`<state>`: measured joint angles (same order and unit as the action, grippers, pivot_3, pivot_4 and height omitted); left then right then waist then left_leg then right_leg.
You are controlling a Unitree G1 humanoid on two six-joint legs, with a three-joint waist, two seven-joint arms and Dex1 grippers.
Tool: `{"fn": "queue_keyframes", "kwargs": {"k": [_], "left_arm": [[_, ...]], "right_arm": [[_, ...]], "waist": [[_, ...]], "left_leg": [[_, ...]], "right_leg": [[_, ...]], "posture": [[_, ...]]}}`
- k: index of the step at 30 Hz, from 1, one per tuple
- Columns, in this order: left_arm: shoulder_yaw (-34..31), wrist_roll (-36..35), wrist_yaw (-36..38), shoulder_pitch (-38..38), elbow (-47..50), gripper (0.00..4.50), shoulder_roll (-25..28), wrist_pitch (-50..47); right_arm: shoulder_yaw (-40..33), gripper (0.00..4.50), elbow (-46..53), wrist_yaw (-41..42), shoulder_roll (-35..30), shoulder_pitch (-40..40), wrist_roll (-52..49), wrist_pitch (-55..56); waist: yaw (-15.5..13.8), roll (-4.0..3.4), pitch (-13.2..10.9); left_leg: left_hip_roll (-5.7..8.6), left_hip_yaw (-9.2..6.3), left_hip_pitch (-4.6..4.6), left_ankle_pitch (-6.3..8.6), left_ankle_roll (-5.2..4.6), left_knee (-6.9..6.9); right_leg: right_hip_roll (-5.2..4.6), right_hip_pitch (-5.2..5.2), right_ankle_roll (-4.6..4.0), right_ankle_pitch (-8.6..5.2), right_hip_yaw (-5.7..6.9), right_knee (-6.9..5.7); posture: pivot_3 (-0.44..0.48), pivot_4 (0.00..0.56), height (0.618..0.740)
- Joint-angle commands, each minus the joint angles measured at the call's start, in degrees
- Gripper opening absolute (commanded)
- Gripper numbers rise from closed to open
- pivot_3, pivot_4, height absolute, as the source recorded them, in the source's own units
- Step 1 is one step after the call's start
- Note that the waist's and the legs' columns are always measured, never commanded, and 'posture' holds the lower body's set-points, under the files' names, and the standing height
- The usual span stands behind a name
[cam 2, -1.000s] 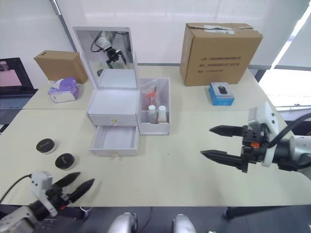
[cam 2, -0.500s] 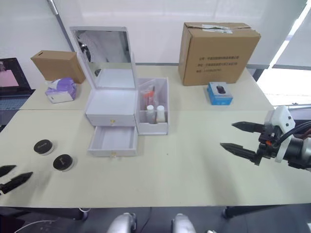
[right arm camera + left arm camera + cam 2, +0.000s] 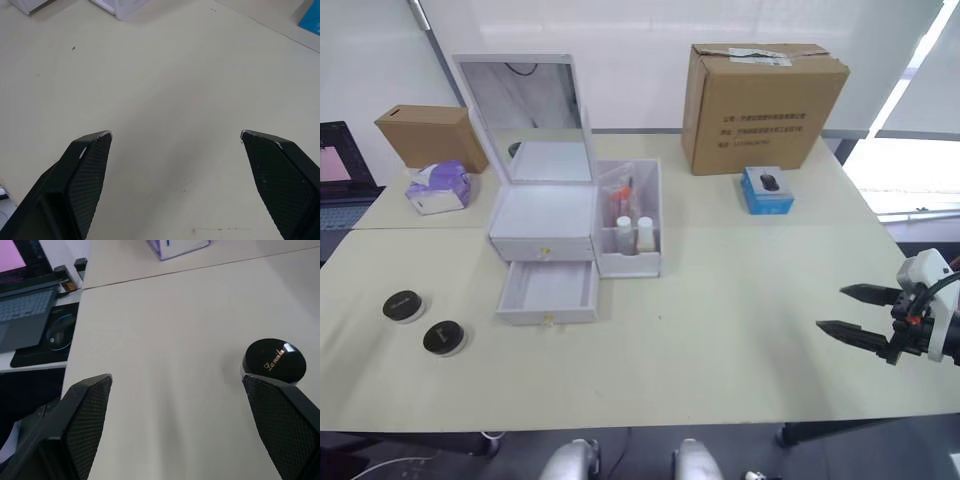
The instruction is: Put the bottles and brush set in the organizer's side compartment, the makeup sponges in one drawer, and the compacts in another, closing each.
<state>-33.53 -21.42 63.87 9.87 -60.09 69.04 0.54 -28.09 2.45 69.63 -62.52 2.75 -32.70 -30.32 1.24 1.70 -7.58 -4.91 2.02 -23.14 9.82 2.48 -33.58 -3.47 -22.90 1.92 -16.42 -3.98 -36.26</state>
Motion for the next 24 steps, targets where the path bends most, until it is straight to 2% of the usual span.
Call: {"fn": "queue_keyframes", "kwargs": {"k": [1,5,7,9,12,20,22,24], "left_arm": [[-1.32,-1.63,1.68,-2.8,5.86,4.48,-1.1,-1.56],[-7.07,-6.44,3.0,-13.7,22.57,4.48,-5.63,-8.64],[-10.2,-7.84,1.64,-18.64,29.36,4.48,-8.3,-10.89],[-12.97,-8.74,-0.26,-22.48,34.55,4.48,-11.17,-12.15],[-15.39,-9.44,-2.47,-26.45,40.5,4.48,-14.86,-13.5],[-19.4,-12.37,-6.46,-37.67,57.99,4.48,-28.63,-12.84],[-18.56,-12.08,-7.27,-39.38,60.38,4.48,-32.37,-11.12],[-15.13,-9.31,-9.52,-40.76,64.36,4.48,-36.13,-8.96]], "right_arm": [[1.43,4.5,6.38,-0.4,-1.97,-4.4,-4.97,-6.94],[8.79,4.5,9.13,0.6,-4.37,-18.55,-12.89,-18.67],[11.86,4.5,12.01,2.34,-4.85,-25.26,-17.53,-22.72],[15.77,4.5,12.82,3.55,-4.5,-32.5,-19.37,-25.01],[20.23,4.5,11.86,5.66,-3.92,-39.29,-19.37,-26.27],[28.42,4.5,9.56,11.91,-1.29,-48.69,-16.13,-24.46],[29.49,4.5,9.23,12.48,-0.57,-49.97,-15.27,-24.03],[29.6,4.5,8.56,12.26,0.65,-51.14,-15.38,-24.55]], "waist": [[0.24,-0.02,0.01],[0.95,-0.12,-0.03],[1.0,0.02,-0.02],[1.01,0.03,-0.02],[0.58,0.15,0.04],[-0.33,0.3,0.14],[-0.41,0.29,0.15],[-0.52,0.3,0.15]], "left_leg": [[0.0,0.0,0.01,0.0,-0.01,-0.01],[-0.06,0.05,0.03,-0.01,-0.02,0.0],[-0.14,0.09,0.01,-0.01,-0.02,0.02],[-0.18,0.1,0.01,-0.01,-0.02,0.09],[-0.18,0.17,0.01,0.0,-0.01,0.2],[-0.16,0.67,0.0,0.01,0.02,0.21],[-0.12,0.78,0.01,0.01,0.02,0.2],[-0.06,0.85,0.01,0.01,0.01,0.2]], "right_leg": [[0.01,0.07,0.01,0.01,-0.01,-0.05],[-0.02,0.13,-0.03,0.03,-0.06,-0.09],[-0.01,-0.12,-0.41,0.18,0.01,-0.1],[0.0,-0.15,-0.44,0.18,0.01,-0.06],[-0.05,-0.2,-0.38,0.14,0.03,0.03],[-0.4,-0.31,-0.56,0.25,0.07,0.11],[-0.51,-0.32,-0.54,0.24,0.09,0.11],[-0.58,-0.31,-0.51,0.22,0.1,0.1]], "posture": [[0.0,0.15,0.74],[0.0,0.15,0.74],[0.0,0.15,0.74],[0.0,0.15,0.74],[0.0,0.15,0.74],[0.0,0.15,0.74],[0.0,0.15,0.74],[0.0,0.15,0.74]]}}
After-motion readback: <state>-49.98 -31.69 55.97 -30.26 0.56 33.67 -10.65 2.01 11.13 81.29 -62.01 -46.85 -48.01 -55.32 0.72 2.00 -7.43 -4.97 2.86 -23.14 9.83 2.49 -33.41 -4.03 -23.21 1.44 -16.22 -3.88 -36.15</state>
